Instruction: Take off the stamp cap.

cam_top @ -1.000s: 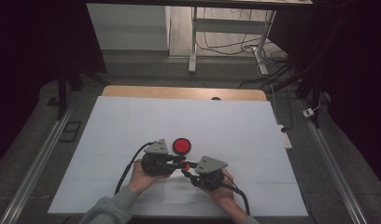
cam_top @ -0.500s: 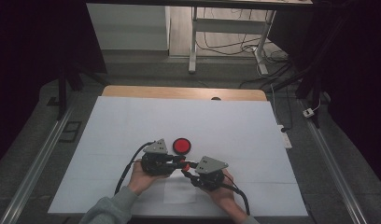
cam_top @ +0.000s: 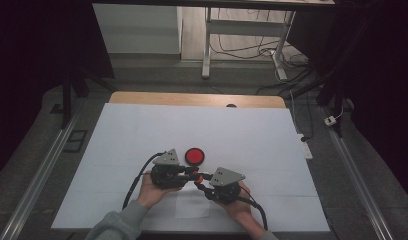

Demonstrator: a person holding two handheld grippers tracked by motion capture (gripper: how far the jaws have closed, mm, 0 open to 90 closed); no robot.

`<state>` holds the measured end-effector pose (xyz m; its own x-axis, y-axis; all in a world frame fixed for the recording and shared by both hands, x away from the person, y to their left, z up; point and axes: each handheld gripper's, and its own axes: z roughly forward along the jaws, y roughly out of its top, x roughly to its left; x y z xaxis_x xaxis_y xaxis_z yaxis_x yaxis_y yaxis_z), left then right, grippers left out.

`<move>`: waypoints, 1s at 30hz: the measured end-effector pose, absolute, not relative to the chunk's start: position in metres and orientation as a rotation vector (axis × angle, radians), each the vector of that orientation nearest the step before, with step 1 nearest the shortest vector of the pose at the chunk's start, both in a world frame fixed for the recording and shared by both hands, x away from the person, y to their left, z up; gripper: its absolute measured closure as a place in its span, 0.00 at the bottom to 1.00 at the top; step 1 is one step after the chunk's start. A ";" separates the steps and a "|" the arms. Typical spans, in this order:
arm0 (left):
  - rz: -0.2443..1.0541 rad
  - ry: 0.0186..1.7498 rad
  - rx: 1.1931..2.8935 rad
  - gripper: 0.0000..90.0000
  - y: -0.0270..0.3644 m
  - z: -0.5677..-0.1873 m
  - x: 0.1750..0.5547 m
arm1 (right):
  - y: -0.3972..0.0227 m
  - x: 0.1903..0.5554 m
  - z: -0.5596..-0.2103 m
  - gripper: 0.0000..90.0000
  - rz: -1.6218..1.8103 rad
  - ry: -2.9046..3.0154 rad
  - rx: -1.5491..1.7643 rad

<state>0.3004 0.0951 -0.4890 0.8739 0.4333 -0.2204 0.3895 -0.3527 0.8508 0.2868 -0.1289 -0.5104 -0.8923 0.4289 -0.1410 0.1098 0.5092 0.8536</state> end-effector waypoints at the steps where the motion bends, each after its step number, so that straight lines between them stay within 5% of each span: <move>1: 0.052 0.602 1.978 0.81 0.095 -0.489 0.300 | -0.129 0.287 -0.511 0.72 1.334 2.419 0.449; 30: 0.081 0.631 1.882 0.81 0.117 -0.478 0.300 | -0.142 0.288 -0.506 0.72 1.320 2.394 0.494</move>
